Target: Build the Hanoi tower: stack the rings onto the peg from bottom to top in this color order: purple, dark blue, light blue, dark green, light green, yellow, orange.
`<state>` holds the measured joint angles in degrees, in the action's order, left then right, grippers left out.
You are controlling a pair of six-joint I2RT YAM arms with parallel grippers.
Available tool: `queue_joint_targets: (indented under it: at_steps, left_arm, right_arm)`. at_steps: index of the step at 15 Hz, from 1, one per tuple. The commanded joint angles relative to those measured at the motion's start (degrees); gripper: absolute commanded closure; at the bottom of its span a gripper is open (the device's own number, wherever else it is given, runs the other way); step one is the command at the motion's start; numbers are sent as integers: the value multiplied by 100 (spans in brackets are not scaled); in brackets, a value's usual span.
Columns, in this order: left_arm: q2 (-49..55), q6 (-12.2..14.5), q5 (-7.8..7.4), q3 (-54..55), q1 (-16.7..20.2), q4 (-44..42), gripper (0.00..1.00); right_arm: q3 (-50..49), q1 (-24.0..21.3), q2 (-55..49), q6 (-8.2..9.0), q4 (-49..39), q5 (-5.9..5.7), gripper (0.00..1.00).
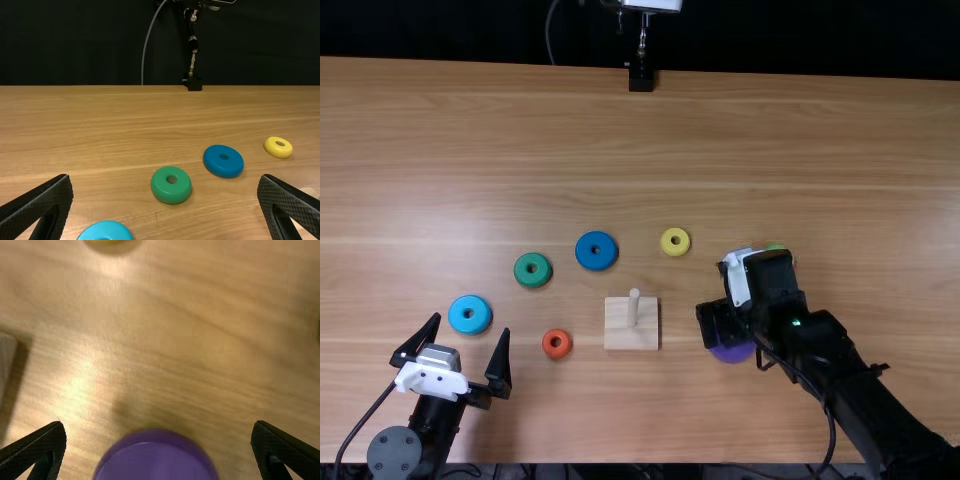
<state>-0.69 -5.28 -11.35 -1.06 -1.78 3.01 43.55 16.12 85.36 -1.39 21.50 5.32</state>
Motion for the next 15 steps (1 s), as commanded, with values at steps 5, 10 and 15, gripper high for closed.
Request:
queue_joint_targets:
  at_steps: [5,10,15]
  left_arm:
    - [69,43,-141,106,38,48,0]
    - [69,43,-141,106,38,48,0]
    - [69,43,-141,106,38,48,0]
  right_arm:
    - [321,93,218,-357,884,-5,0]
    - [321,102,253,-357,1021,-37,0]
    - [312,269,358,-346,1010,-47,0]
